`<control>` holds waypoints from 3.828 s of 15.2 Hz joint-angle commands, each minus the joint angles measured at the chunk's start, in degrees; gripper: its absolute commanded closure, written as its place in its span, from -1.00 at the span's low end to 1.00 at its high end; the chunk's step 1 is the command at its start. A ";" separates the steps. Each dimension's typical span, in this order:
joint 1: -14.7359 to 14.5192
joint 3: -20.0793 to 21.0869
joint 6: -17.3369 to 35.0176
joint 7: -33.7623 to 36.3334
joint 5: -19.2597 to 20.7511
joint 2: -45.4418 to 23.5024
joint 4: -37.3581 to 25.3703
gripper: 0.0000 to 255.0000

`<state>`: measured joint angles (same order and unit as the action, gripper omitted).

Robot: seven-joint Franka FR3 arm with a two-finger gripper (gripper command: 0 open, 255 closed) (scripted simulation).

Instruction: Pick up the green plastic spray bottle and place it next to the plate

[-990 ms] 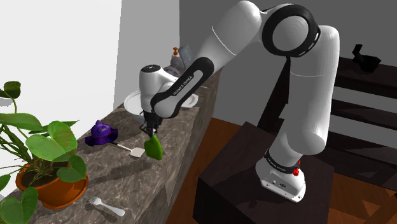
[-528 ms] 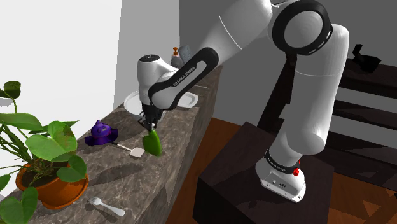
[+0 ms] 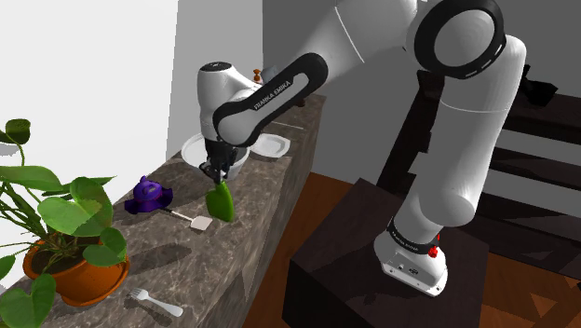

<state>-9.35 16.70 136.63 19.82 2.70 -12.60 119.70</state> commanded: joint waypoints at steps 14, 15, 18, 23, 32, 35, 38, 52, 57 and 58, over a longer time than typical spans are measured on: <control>0.59 0.53 -10.55 -1.45 -2.42 6.05 -4.76 1.00; 0.61 0.54 -11.28 -1.51 -2.53 6.36 -5.18 1.00; 0.67 0.56 -13.45 -1.67 -2.84 7.22 -6.53 1.00; 0.75 0.58 -17.10 -1.88 -3.25 8.43 -9.03 1.00; 0.85 0.56 -23.78 -2.04 -3.68 9.84 -14.35 1.00; 0.86 0.56 -26.04 -2.03 -3.74 10.08 -16.38 1.00; 0.87 0.55 -28.07 -2.01 -3.77 10.20 -18.30 1.00; 10.37 -7.94 -30.00 -20.33 -5.10 7.04 -22.65 1.00; 13.65 -10.54 -31.64 -26.26 -5.35 3.31 -27.69 1.00; 14.31 -11.02 -32.05 -27.40 -5.41 2.39 -28.95 1.00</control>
<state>4.52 6.02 105.28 -6.75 -2.71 -9.24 92.36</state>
